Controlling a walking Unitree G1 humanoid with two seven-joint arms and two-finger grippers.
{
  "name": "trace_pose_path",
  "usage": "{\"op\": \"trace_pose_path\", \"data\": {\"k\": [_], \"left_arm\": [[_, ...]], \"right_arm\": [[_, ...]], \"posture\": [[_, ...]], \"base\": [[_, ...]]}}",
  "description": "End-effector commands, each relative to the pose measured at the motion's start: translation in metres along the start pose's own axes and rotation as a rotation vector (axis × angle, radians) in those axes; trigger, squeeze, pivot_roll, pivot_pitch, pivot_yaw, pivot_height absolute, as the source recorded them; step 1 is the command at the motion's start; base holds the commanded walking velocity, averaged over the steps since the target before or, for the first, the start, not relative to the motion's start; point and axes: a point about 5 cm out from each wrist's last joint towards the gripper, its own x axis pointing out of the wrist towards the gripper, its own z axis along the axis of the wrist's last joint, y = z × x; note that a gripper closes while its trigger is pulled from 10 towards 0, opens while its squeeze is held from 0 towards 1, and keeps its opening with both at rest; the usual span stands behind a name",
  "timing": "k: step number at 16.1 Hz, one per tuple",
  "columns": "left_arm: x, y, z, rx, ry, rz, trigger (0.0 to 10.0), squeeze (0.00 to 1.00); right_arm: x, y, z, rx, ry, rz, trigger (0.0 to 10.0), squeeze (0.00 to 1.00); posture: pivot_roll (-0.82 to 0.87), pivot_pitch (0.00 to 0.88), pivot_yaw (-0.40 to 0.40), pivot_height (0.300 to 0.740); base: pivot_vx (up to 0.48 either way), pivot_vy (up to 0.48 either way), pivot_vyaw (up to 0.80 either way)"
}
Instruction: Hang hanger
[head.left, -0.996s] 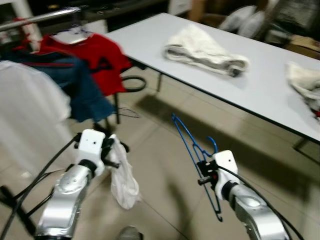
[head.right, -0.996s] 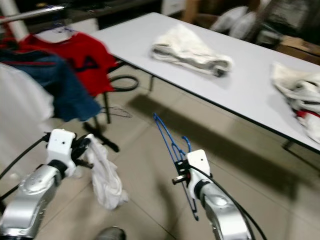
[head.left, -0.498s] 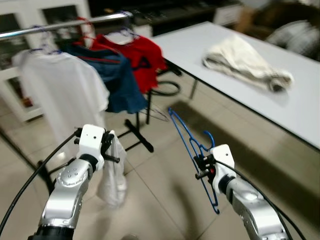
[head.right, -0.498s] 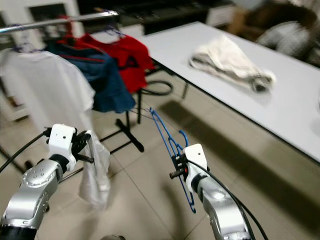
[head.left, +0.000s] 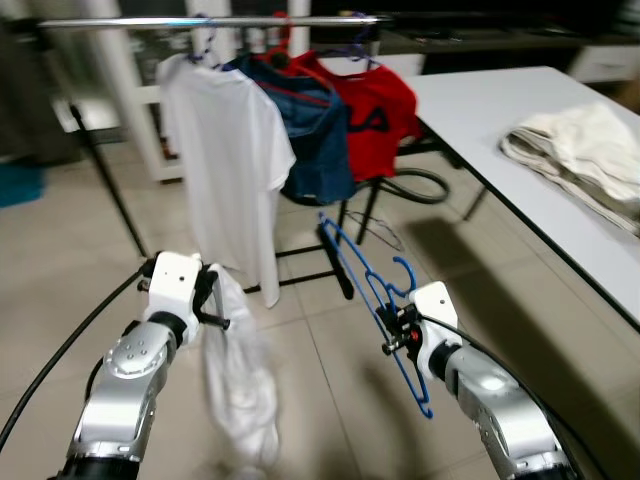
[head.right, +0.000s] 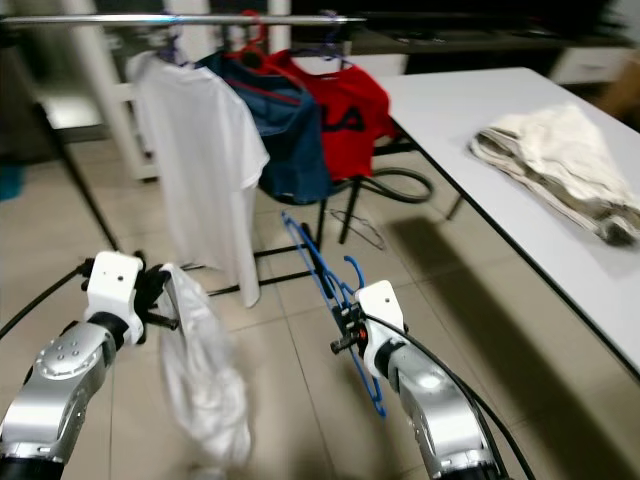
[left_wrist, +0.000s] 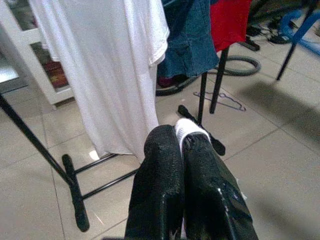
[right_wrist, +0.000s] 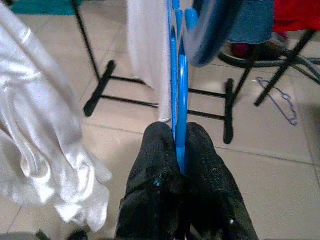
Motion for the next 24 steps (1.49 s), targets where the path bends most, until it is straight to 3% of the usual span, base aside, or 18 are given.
{"op": "trace_pose_path", "data": {"k": [1, 4, 7, 9, 11, 14, 15, 16, 17, 21, 24], "left_arm": [[0.002, -0.007, 0.006, -0.007, -0.011, -0.032, 10.0, 0.0], [0.002, -0.003, 0.011, 0.013, -0.032, -0.034, 10.0, 0.0], [0.002, -0.004, 0.018, 0.135, -0.049, -0.032, 10.0, 0.0], [0.002, -0.005, 0.017, 0.123, -0.032, -0.043, 10.0, 0.0], [0.005, 0.002, 0.012, 0.043, 0.016, -0.013, 10.0, 0.0], [0.005, 0.008, 0.02, 0.111, -0.012, -0.004, 10.0, 0.0], [0.007, 0.012, 0.023, 0.093, -0.02, -0.021, 8.5, 0.0], [0.008, 0.015, 0.024, 0.115, -0.007, -0.028, 5.7, 0.0], [0.01, 0.015, 0.026, 0.114, -0.003, -0.099, 0.0, 0.0], [0.024, 0.023, 0.038, 0.191, 0.009, -0.19, 0.0, 0.0], [0.04, 0.02, 0.047, 0.299, 0.044, -0.373, 0.0, 0.0]], "right_arm": [[-0.002, -0.004, 0.0, 0.012, -0.007, -0.008, 10.0, 0.0], [0.001, -0.001, -0.001, 0.027, -0.017, -0.004, 10.0, 0.0], [0.003, 0.002, -0.001, 0.034, -0.024, 0.001, 10.0, 0.0], [0.005, 0.005, -0.001, 0.038, -0.029, 0.003, 10.0, 0.0], [0.007, 0.006, -0.001, 0.038, -0.034, 0.001, 10.0, 0.0], [0.007, 0.004, 0.001, 0.0, -0.05, -0.024, 10.0, 0.0], [0.006, 0.002, 0.002, -0.037, -0.048, -0.011, 10.0, 0.0], [0.005, 0.002, 0.002, -0.053, -0.045, -0.001, 10.0, 0.0], [0.001, 0.001, 0.003, -0.089, -0.035, 0.017, 10.0, 0.0], [-0.012, -0.009, 0.008, -0.176, -0.02, 0.061, 10.0, 0.0], [-0.023, -0.012, -0.001, -0.304, 0.106, 0.119, 10.0, 0.0]], "posture": [[0.07, 0.0, -0.024, 0.74], [0.09, 0.0, -0.014, 0.74], [0.1, 0.0, -0.006, 0.74], [0.1, 0.0, -0.002, 0.74], [0.11, 0.0, 0.002, 0.74], [0.11, 0.0, 0.004, 0.74], [0.11, 0.0, 0.003, 0.74], [0.11, 0.0, 0.004, 0.74], [0.11, 0.0, 0.003, 0.74], [0.1, 0.0, -0.009, 0.74], [0.09, 0.0, -0.015, 0.74]], "base": [[0.0, 0.48, 0.8], [0.0, 0.48, 0.8], [0.0, -0.29, 0.8], [0.0, -0.48, 0.8], [0.0, 0.442, 0.8], [0.0, 0.16, 0.53], [0.0, 0.0, 0.0], [0.0, 0.0, 0.0], [0.0, 0.0, 0.0], [0.0, 0.0, 0.0], [0.0, 0.0, 0.0]]}}
